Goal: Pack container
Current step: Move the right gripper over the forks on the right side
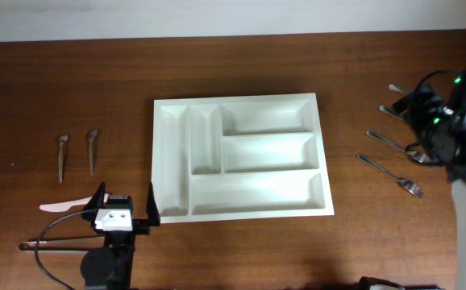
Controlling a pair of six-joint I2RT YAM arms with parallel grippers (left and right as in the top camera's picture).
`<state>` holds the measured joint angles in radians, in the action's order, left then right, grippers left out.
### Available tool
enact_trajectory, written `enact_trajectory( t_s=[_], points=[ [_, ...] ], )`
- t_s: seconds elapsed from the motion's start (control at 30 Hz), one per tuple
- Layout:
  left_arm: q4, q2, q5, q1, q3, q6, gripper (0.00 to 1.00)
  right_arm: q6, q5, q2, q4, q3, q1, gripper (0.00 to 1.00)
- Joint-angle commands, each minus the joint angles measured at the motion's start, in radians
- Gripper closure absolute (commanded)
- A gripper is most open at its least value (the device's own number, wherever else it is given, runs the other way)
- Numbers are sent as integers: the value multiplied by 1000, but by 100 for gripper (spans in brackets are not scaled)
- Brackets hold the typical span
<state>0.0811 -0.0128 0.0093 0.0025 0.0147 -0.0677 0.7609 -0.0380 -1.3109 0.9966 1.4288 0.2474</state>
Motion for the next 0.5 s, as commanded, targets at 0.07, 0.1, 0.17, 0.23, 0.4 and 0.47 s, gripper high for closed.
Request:
enact_trajectory(
  t_s=[0.07,0.1,0.17,0.23,0.4,0.47],
  points=[
    [2,7,-7,5,-6,-19,1,106,47,-109,10,21,74,1],
    [2,7,-7,5,-6,-19,1,96,32,-133,14,21,80,1],
    [2,7,-7,5,-6,-19,1,98,16,-178,27,21,88,1],
    [2,7,-7,5,-6,-19,1,180,9,-226,66,21,97,1],
    [2,7,-7,5,-6,-19,1,509,4,-355,215,21,132,1],
    [2,7,-7,5,-6,-19,1,536,3,-398,223,21,142,1]
  ],
)
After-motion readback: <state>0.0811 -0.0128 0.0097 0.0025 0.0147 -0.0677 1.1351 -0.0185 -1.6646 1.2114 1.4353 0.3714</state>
